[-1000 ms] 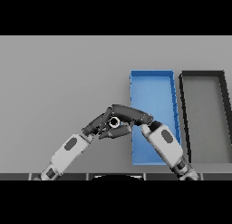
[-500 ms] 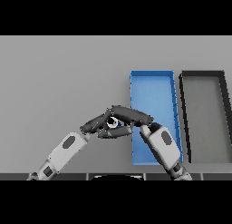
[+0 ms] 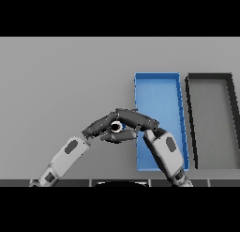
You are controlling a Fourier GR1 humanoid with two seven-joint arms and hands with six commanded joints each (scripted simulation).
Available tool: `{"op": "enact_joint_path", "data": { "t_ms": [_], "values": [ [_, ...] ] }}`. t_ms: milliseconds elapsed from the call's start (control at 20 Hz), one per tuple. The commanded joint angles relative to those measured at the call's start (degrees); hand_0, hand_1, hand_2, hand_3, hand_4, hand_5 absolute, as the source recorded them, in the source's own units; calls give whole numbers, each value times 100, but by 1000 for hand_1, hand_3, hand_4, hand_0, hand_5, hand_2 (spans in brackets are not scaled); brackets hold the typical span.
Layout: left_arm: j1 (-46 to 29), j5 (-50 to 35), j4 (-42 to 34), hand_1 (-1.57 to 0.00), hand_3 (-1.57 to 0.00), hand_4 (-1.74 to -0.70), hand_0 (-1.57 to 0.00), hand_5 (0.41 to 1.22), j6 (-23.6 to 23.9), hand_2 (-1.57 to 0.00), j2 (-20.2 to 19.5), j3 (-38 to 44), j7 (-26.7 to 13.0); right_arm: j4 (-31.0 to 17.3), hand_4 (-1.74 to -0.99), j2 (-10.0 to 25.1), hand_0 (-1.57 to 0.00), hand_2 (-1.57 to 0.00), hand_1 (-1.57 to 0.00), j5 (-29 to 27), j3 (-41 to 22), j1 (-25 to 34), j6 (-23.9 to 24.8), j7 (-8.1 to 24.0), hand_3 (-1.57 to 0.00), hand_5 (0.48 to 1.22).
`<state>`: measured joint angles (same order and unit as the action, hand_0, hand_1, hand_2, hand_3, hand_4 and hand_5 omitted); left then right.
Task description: Pick up the blue pipe and place it into the blue bin.
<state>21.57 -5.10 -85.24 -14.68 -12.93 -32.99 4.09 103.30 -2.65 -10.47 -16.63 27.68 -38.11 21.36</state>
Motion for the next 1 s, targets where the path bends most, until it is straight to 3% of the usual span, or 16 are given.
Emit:
{"op": "enact_joint_path", "data": {
  "t_ms": [0, 100, 150, 350, 400, 700, 900, 950],
  "values": [
    [-47, -44, 26, -27, -11, -853, -33, 623, 32, -28, 32, -9, -240, 1, -1488, -17, -1570, -1570, -1570, 12, 31, -4, -12, 23, -1570, 1220],
    [-153, -105, -101, -17, -7, -873, -21, 612, 133, -17, 13, -7, -580, -62, -1491, -78, -1571, -1571, -1571, -10, 160, 13, -19, 81, -1570, 1220],
    [-160, -120, -166, -13, -5, -880, -17, 605, 163, -14, 27, -24, -675, -43, -1492, -183, -1571, -1571, -1571, -226, 190, 14, 3, 301, -1571, 1220],
    [-145, -31, -123, -5, -1, -873, -6, 543, 184, -5, 32, -63, -699, -41, -1493, -388, -1571, -1571, -1571, -1773, 559, 318, 437, 1243, -1571, 1221],
    [-152, -46, -117, -4, -1, -870, -5, 535, 141, -4, -9, -50, -635, -73, -1494, -249, -1571, -1571, -1571, -2082, 575, 500, 687, 1336, -1571, 1221],
    [-274, -47, -241, 0, 0, -863, -1, 498, 133, 0, -70, -90, -671, -77, -1494, 718, -1571, -1571, -1571, -3117, 783, 1847, 1764, 1329, -1571, 1221],
    [-267, -69, -310, 0, 1, -866, 0, 484, 107, 0, -115, -90, -712, -477, -1496, 1077, -1571, -1571, -1571, -3090, 1332, 2714, 1922, 1041, -1571, 1221],
    [-268, -109, -379, 1, 1, -864, 1, 483, 86, 1, -134, -87, -751, -794, -1496, 1168, -1571, -1571, -1571, -2908, 1531, 2919, 2037, 908, -1571, 1221]
  ]
}}
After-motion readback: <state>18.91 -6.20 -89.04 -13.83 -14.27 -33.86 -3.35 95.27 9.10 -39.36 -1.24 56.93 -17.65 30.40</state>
